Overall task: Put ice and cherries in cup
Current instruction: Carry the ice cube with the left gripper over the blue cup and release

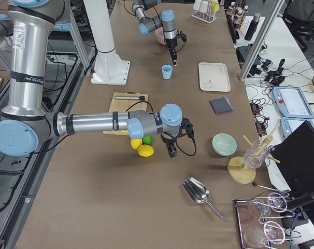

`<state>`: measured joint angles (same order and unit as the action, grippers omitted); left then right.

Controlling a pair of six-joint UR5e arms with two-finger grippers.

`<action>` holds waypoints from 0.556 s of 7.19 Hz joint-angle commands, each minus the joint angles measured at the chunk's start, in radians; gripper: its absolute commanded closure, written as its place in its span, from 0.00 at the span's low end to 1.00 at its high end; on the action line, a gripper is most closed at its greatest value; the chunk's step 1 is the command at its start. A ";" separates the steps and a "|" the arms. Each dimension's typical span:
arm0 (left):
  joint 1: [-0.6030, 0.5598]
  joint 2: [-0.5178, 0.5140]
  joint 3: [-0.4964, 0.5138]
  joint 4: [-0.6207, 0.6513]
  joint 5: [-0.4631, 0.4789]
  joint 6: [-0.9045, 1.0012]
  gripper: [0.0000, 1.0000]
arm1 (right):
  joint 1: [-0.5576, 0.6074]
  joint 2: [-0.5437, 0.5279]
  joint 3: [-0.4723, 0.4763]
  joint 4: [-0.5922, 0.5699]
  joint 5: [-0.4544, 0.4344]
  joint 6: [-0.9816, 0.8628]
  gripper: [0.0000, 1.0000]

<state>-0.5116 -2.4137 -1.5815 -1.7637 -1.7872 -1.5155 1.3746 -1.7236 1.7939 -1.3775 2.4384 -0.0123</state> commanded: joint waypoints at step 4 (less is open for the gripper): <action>0.025 0.044 -0.047 0.006 0.000 -0.008 1.00 | 0.000 -0.002 -0.002 0.000 0.004 0.000 0.01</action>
<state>-0.4989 -2.3848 -1.6147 -1.7581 -1.7878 -1.5222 1.3744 -1.7244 1.7918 -1.3775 2.4414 -0.0123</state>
